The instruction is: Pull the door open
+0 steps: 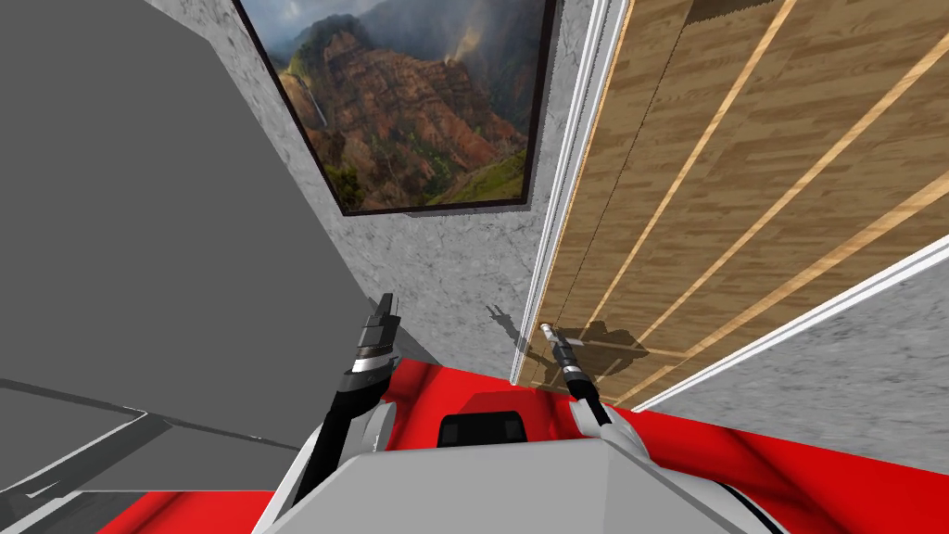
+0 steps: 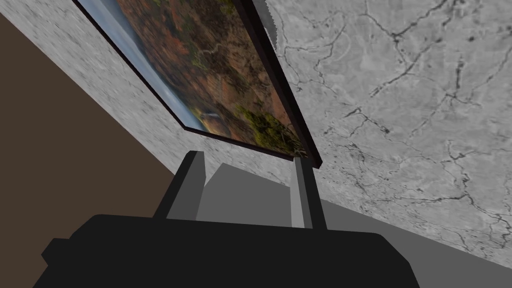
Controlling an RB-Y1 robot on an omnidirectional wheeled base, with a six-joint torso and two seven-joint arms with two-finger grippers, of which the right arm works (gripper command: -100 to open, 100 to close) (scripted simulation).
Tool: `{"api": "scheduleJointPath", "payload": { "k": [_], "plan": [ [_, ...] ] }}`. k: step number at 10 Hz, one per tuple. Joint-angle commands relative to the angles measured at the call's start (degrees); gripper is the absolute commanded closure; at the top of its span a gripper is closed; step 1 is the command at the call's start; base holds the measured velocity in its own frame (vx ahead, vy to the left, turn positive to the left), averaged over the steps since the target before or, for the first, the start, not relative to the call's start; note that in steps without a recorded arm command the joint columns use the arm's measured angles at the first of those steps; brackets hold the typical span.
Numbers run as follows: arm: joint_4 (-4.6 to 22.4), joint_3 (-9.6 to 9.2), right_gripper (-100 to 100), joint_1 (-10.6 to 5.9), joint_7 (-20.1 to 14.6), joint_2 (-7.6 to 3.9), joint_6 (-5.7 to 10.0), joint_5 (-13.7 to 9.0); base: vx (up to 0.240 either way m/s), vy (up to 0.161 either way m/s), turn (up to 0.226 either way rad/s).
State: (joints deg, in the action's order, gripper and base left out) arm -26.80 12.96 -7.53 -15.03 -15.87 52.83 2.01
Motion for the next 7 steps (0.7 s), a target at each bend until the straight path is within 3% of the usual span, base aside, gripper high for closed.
{"api": "scheduleJointPath", "payload": {
  "k": [1, 6, 7],
  "plan": [
    [-0.1, -0.04, 100, 0.03, 0.1, 0.08, -0.18, 0.0, -0.017, -0.002, -0.027],
    [-0.1, -0.04, 100, 0.03, 0.1, 0.08, -0.18, 0.0, -0.009, 0.0, 0.001],
    [-0.1, -0.84, 100, 0.56, -1.1, -0.53, 0.59, 0.7, -0.114, -0.05, 0.113]
  ]
}}
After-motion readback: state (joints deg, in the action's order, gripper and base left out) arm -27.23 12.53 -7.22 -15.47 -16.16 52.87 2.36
